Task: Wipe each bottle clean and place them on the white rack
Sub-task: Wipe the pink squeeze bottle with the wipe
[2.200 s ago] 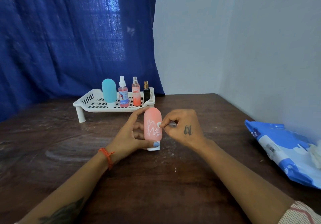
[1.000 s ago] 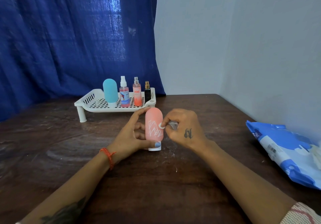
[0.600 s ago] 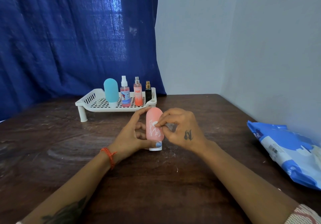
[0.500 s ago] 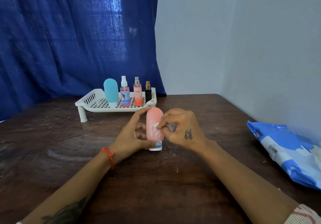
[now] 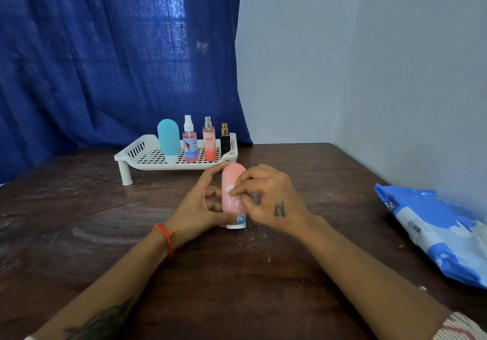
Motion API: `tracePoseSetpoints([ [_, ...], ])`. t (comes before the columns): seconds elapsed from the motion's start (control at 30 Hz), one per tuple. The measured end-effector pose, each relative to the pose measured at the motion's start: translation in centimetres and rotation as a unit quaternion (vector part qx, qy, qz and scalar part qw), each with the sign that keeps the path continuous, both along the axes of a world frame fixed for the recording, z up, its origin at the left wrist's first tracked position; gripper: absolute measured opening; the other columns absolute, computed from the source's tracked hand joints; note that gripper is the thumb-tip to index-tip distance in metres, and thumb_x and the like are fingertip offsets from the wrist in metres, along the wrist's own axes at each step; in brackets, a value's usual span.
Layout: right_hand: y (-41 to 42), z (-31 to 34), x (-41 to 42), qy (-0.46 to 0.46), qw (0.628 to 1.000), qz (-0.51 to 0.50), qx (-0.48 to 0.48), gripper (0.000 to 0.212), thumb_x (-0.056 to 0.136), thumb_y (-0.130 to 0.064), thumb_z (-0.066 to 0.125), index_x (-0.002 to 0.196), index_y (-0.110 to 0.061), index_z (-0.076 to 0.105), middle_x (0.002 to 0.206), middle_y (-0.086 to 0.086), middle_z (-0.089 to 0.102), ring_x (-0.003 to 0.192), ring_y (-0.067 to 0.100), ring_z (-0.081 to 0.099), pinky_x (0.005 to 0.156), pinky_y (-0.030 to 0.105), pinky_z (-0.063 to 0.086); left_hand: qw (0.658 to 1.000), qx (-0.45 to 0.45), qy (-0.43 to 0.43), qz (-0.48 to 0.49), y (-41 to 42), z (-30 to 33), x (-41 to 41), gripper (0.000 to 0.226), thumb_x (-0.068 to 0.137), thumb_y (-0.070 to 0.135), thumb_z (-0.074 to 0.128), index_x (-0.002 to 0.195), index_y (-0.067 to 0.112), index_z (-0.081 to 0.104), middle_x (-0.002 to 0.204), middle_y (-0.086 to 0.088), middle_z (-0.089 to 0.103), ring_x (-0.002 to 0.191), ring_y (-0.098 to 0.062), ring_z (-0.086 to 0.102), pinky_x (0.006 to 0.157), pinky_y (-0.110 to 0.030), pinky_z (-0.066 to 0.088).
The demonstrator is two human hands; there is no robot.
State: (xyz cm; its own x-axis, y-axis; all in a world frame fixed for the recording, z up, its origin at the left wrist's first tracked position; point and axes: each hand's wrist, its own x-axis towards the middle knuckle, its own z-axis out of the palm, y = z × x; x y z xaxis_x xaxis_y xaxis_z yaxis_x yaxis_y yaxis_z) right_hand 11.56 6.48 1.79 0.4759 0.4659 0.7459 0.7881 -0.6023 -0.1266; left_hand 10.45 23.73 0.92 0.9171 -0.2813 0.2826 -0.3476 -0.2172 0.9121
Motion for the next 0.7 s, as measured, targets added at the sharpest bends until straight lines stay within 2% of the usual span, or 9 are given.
tracePoseSetpoints([
  [0.17, -0.24, 0.25, -0.18, 0.010, 1.000, -0.007, 0.010, 0.014, 0.065, -0.009, 0.065, 0.073, -0.012, 0.075, 0.078, 0.002, 0.071, 0.074, 0.013, 0.064, 0.070, 0.021, 0.050, 1.000, 0.010, 0.004, 0.004, -0.05, 0.00, 0.00, 0.093, 0.062, 0.005, 0.083, 0.123, 0.054, 0.032, 0.113, -0.007, 0.058, 0.094, -0.024, 0.067, 0.072, -0.029, 0.058],
  [0.37, 0.01, -0.07, -0.17, -0.038, 0.998, -0.050, 0.024, 0.016, 0.073, -0.009, 0.066, 0.087, -0.008, 0.073, 0.092, 0.007, 0.070, 0.085, 0.019, 0.063, 0.076, 0.026, 0.049, 1.000, 0.011, 0.000, 0.008, 0.02, 0.03, -0.07, 0.095, 0.062, 0.005, 0.083, 0.127, 0.051, 0.031, 0.109, -0.009, 0.060, 0.089, -0.024, 0.068, 0.070, -0.028, 0.058],
  [0.53, 0.59, -0.12, -0.44, -0.047, 0.998, -0.018, -0.037, 0.024, 0.071, -0.003, 0.073, 0.094, -0.008, 0.072, 0.096, 0.007, 0.069, 0.091, 0.020, 0.061, 0.078, 0.026, 0.048, 1.000, 0.001, -0.001, 0.006, 0.00, -0.03, -0.08, 0.093, 0.062, 0.002, 0.083, 0.123, 0.052, 0.034, 0.105, -0.011, 0.061, 0.089, -0.025, 0.068, 0.070, -0.027, 0.058],
  [0.7, 0.09, 0.40, -0.59, -0.027, 0.999, 0.021, -0.034, 0.016, 0.068, -0.004, 0.067, 0.081, -0.008, 0.074, 0.085, 0.003, 0.071, 0.080, 0.017, 0.061, 0.068, 0.030, 0.054, 1.000, -0.002, -0.007, 0.001, 0.00, 0.00, 0.00, 0.091, 0.062, 0.001, 0.082, 0.120, 0.053, 0.036, 0.107, -0.010, 0.061, 0.092, -0.026, 0.067, 0.070, -0.026, 0.057],
])
